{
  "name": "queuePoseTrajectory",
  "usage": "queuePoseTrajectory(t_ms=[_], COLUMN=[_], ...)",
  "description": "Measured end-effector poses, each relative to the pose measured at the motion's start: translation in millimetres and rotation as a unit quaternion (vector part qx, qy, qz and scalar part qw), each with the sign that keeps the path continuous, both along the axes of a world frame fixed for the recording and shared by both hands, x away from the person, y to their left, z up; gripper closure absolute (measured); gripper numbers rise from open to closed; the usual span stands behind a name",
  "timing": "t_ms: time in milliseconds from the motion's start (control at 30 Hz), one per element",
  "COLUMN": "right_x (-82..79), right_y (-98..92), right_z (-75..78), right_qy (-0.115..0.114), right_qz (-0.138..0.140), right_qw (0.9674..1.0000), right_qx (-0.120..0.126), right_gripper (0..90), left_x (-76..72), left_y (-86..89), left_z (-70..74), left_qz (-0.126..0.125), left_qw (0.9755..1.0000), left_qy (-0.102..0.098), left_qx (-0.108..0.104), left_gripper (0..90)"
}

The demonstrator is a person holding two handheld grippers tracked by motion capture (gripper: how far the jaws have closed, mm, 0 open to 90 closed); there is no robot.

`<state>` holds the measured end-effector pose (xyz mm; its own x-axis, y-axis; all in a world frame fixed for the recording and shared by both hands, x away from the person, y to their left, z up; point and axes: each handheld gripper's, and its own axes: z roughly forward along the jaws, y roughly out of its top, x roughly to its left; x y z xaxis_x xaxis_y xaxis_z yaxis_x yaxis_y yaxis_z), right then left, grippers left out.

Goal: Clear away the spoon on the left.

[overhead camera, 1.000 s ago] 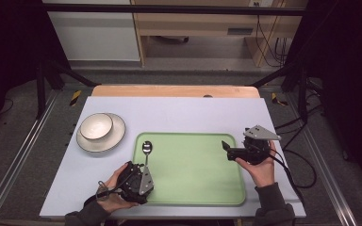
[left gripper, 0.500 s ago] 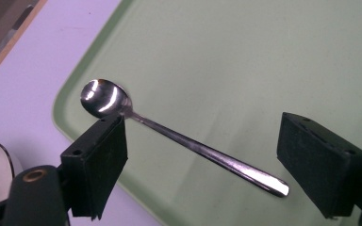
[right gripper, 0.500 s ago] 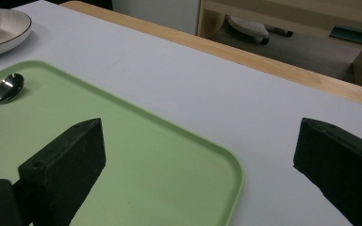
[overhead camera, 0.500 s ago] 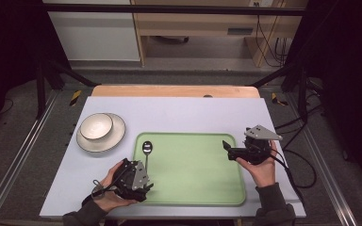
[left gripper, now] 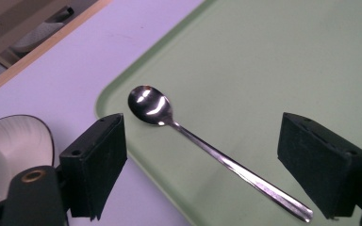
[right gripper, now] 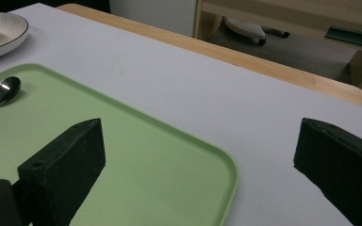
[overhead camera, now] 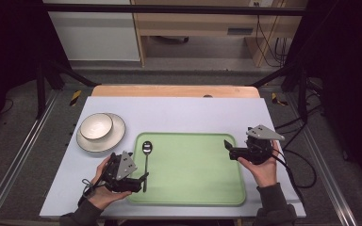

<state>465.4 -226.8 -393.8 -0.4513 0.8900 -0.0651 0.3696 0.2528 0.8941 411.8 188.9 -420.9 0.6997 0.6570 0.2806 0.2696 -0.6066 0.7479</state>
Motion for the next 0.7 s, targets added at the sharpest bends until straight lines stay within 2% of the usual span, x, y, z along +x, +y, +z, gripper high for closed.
queuePoseTrajectory(t_ms=[133, 267, 433, 700], right_x=[-0.3, -0.7, -0.9, -1.0], right_y=[-1.1, -2.8, -4.6, -6.5], right_z=[0.5, 1.0, 1.4, 1.2], right_qy=[-0.001, -0.002, -0.003, -0.002], right_qz=[-0.002, -0.004, -0.006, -0.009], right_qw=[1.0, 1.0, 1.0, 0.9999], right_qx=[0.001, 0.002, 0.004, 0.004], right_gripper=[3.0, 3.0, 3.0, 3.0], left_x=[2.1, 4.2, 5.1, 6.0], left_y=[9.4, 19.3, 30.2, 45.1], left_z=[3.7, 6.7, 8.7, 9.0], left_qz=[0.023, 0.041, 0.066, 0.092], left_qw=[0.9991, 0.9973, 0.9933, 0.988], left_qy=[-0.003, -0.009, -0.007, -0.011], left_qx=[-0.035, -0.059, -0.094, -0.124], left_gripper=[16.5, 16.7, 17.0, 17.1])
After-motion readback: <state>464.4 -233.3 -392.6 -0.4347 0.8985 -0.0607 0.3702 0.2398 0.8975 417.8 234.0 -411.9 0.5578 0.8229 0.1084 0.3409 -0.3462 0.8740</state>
